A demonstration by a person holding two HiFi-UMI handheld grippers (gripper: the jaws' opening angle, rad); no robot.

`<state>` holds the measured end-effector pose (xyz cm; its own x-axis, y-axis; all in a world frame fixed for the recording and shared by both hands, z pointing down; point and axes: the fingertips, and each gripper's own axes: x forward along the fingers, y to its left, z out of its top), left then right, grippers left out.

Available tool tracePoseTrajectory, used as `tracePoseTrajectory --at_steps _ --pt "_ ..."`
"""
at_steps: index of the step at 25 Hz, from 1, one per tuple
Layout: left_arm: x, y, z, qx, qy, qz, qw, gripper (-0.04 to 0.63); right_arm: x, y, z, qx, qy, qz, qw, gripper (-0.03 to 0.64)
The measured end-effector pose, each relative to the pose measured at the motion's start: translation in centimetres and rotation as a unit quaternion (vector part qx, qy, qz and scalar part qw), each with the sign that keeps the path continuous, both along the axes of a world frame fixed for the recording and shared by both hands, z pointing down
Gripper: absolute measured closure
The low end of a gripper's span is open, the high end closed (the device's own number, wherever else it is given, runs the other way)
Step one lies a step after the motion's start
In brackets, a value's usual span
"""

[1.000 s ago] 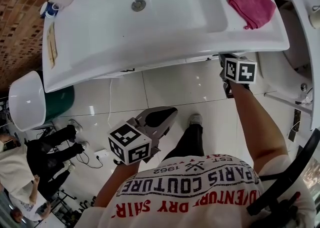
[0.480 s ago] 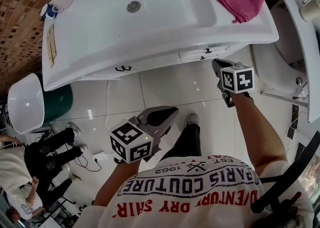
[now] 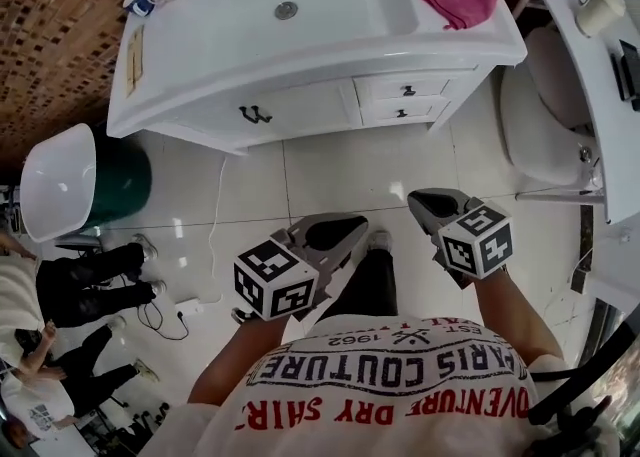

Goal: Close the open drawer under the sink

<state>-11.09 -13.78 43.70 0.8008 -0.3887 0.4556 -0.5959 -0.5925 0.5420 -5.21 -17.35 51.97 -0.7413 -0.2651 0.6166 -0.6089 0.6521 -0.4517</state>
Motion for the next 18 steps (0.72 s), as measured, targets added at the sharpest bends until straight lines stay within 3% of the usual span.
tracePoseTrajectory --at_steps 8,13,18 --pt "6.5 16.2 -4.2 0.080 -0.004 0.004 0.9968 0.604 6.2 17.1 -8.8 0.099 -0.019 -0.034 0.994 0.607" --pt "11.1 28.6 -6.7 0.115 0.004 -0.004 0.9934 0.604 11.2 30.2 -12.8 0.146 -0.025 -0.050 0.988 0.607" --pt "15.3 37.1 -9.9 0.154 -0.010 0.006 0.9879 0.604 14.6 39.6 -16.5 0.182 -0.043 -0.068 0.980 0.607"
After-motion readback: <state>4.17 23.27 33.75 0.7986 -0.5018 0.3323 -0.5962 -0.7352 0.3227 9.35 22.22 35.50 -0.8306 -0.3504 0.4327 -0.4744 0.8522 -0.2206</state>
